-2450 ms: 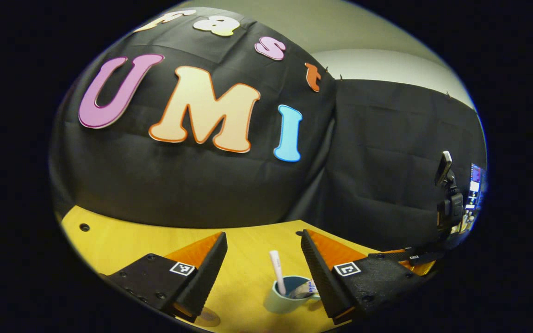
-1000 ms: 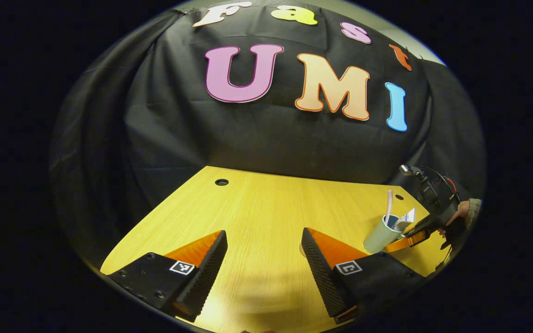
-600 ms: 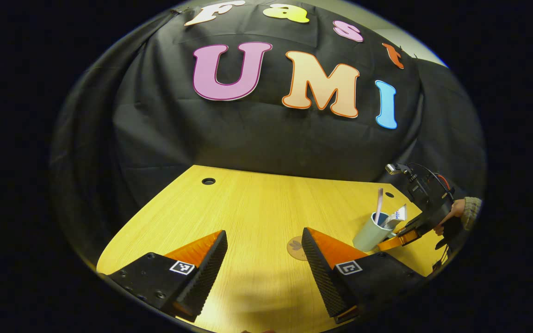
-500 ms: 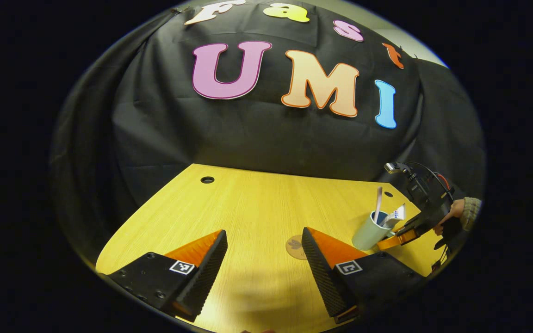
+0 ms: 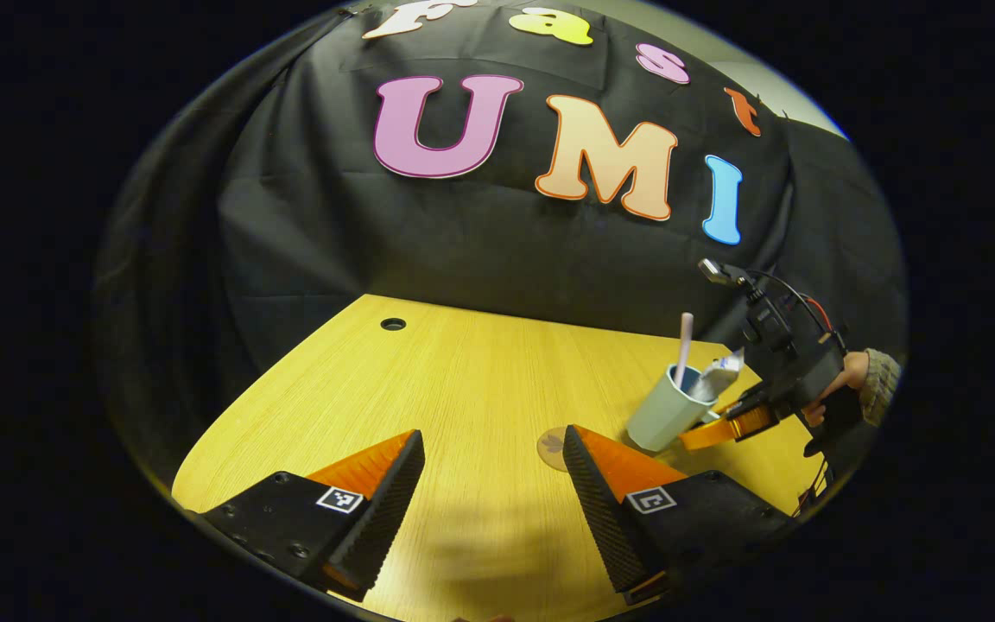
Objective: Put the toothbrush and toothpaste on the desktop into the cup, then pick up the cup and place it on the coaster on the desktop.
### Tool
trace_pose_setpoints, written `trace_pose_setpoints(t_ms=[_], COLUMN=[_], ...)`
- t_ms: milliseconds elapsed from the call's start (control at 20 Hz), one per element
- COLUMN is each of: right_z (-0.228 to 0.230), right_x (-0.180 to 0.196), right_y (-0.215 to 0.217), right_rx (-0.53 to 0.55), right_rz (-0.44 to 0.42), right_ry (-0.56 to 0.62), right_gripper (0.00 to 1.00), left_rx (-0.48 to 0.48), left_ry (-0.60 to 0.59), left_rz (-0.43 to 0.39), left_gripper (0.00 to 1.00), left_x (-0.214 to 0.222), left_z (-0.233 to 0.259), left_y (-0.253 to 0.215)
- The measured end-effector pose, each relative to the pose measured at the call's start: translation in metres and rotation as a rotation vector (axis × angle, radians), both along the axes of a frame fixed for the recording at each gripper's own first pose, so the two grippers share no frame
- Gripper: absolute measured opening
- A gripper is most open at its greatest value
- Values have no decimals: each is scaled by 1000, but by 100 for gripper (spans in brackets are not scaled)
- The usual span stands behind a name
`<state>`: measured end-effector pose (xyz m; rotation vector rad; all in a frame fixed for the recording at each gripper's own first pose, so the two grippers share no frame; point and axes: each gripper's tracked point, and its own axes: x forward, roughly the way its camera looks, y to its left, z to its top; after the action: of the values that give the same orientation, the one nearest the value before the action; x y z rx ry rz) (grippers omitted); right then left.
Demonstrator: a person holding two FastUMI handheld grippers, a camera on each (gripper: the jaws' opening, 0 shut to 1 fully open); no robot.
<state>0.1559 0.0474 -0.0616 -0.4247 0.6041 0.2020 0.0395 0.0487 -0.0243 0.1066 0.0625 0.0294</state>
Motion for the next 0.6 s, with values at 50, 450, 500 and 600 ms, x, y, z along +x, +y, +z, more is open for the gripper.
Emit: trace_pose_setpoints(t_ms=[50, 450, 500, 600], right_z=[-1, 2, 3, 4], right_x=[-1, -2, -3, -6], right_y=[0, -5, -7, -5], right_rx=[-2, -78, -92, -111], right_rz=[20, 74, 65, 50], right_ry=[4, 64, 68, 78], right_gripper=[25, 25, 25, 25], left_rx=[-3, -53, -51, -50], left_ry=[3, 12, 13, 18], left_rz=[5, 70, 81, 93], left_gripper=[94, 94, 94, 94], left_x=[-3, -25, -27, -30], left_z=[-3, -10, -10, -11], left_y=[4, 40, 45, 51])
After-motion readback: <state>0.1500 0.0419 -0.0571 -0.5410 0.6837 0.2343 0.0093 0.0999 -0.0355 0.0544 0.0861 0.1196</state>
